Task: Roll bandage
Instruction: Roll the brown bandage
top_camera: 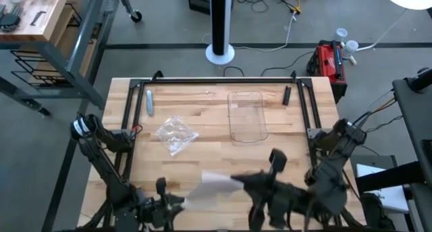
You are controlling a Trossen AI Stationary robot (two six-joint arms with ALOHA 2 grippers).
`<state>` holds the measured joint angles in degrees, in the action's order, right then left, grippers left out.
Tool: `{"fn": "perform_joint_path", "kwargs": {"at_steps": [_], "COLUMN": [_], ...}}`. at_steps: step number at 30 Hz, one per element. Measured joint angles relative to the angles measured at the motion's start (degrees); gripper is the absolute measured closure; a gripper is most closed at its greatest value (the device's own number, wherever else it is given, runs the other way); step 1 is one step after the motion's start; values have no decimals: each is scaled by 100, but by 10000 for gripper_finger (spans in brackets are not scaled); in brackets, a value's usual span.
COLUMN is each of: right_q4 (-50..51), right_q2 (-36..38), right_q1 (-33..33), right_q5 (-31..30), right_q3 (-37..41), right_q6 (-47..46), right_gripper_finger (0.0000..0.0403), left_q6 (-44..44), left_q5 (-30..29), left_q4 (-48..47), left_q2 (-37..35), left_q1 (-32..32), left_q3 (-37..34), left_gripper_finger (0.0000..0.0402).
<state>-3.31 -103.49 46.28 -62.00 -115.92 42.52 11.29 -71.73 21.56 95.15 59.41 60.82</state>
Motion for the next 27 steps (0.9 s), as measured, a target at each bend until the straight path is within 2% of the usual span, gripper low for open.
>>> {"fn": "perform_joint_path", "kwargs": {"at_steps": [4,9,14,17,19,22,25,27], "right_q4": [2,2,38,99,239,1377,2779,3321], "right_q2": [-479,-1121,-1885,-2248,-2343,-2480,-2603,-2669], "right_q1": [235,504,802,998,1116,1226,1243,1161], "right_q5": [9,7,2,-5,-126,-461,60,329], "right_q3": [-395,-1011,-1654,-1908,-1887,-1886,-1869,-1869], "right_q6": [224,386,554,343,-157,-1650,-3853,-4759], "right_gripper_finger": [403,403,403,403,403,403,403,403], "left_q6": [-66,-138,-136,-96,-18,221,557,783], "left_q5": [-917,-1769,-1775,-1771,-1765,-1776,-1774,-1776], "left_q4": [-235,-438,-553,-637,-635,-634,-612,-622], "left_q2": [-17,-17,-40,-41,-73,-197,-407,-515], "left_q1": [-47,-112,-279,-375,-406,-408,-408,-416], "left_q3": [-6,-20,-22,-22,-11,102,266,394], "left_gripper_finger": [367,368,367,367,368,367,368,368]}}
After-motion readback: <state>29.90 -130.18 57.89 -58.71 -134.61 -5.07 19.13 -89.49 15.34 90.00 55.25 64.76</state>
